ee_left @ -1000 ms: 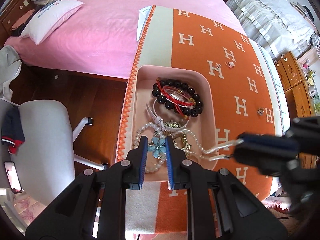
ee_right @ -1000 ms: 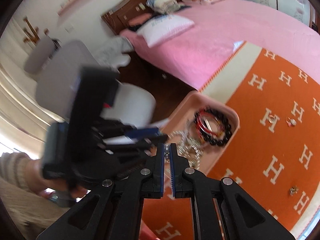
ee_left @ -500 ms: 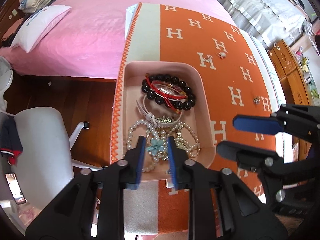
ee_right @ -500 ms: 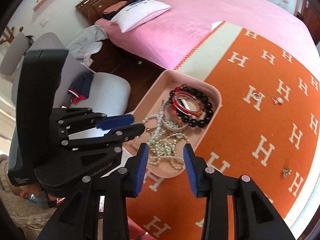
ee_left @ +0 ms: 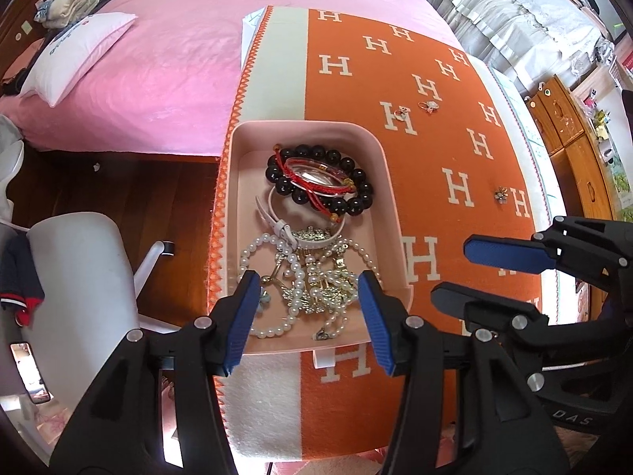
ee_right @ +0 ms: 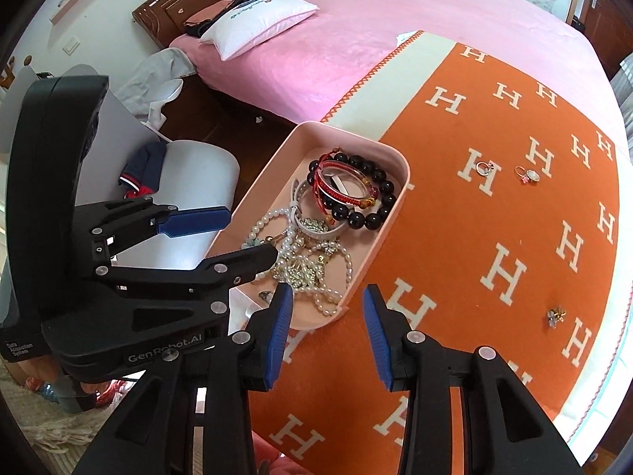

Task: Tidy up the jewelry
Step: 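Move both open tools from the tray toward the remaining rings, then lower the right tool onto the pearl ring while the left tool approaches the pink-stone ring, then close the right tool on the pearl ring while the left tool grasps the pink-stone ring, then carry both rings to the pink tray and open both tools over it, then move both open tools from the tray toward the gold brooch and last ring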

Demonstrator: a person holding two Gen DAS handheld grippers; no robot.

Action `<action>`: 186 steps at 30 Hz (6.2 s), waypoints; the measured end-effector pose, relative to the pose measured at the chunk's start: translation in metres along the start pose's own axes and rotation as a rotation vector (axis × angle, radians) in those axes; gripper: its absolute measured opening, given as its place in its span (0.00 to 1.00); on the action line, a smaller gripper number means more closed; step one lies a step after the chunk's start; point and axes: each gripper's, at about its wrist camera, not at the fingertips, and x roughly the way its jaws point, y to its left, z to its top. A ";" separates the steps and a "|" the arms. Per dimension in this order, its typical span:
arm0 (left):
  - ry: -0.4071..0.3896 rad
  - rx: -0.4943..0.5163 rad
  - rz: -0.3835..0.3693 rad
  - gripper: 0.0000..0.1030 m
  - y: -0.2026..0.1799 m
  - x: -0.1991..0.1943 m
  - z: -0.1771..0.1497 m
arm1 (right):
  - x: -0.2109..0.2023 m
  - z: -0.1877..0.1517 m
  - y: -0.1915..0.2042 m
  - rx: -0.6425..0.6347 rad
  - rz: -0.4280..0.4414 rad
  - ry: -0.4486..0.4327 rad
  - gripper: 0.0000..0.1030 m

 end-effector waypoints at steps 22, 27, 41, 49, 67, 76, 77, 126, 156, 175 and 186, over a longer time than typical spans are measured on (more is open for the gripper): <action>0.024 0.098 -0.007 0.47 -0.068 0.012 0.015 | -0.025 -0.026 -0.064 0.120 -0.017 -0.039 0.37; 0.019 0.111 -0.007 0.47 -0.086 0.020 0.033 | -0.034 -0.026 -0.099 0.161 -0.039 -0.059 0.37; -0.020 0.076 0.032 0.47 -0.116 0.065 0.120 | -0.029 0.032 -0.228 0.169 -0.087 -0.132 0.37; 0.035 -0.009 0.037 0.47 -0.116 0.118 0.150 | 0.028 0.071 -0.276 0.045 -0.107 -0.107 0.30; 0.071 -0.048 0.046 0.47 -0.119 0.153 0.160 | 0.083 0.092 -0.263 -0.160 -0.124 -0.107 0.22; 0.056 -0.060 0.045 0.47 -0.118 0.149 0.161 | 0.084 0.093 -0.254 -0.179 -0.123 -0.131 0.21; 0.055 -0.060 0.045 0.47 -0.118 0.149 0.162 | 0.084 0.093 -0.253 -0.183 -0.129 -0.134 0.20; -0.043 0.108 0.080 0.14 -0.142 0.159 0.162 | -0.006 -0.011 -0.302 0.268 -0.026 -0.284 0.17; -0.052 -0.091 0.092 0.14 0.001 -0.001 0.020 | -0.033 -0.002 -0.023 -0.150 0.155 -0.230 0.17; -0.005 -0.009 0.091 0.47 0.014 0.013 -0.004 | 0.030 -0.012 0.039 -0.290 0.072 -0.055 0.22; 0.017 0.030 0.087 0.49 0.008 0.013 -0.011 | 0.029 -0.019 0.029 -0.249 0.051 -0.044 0.23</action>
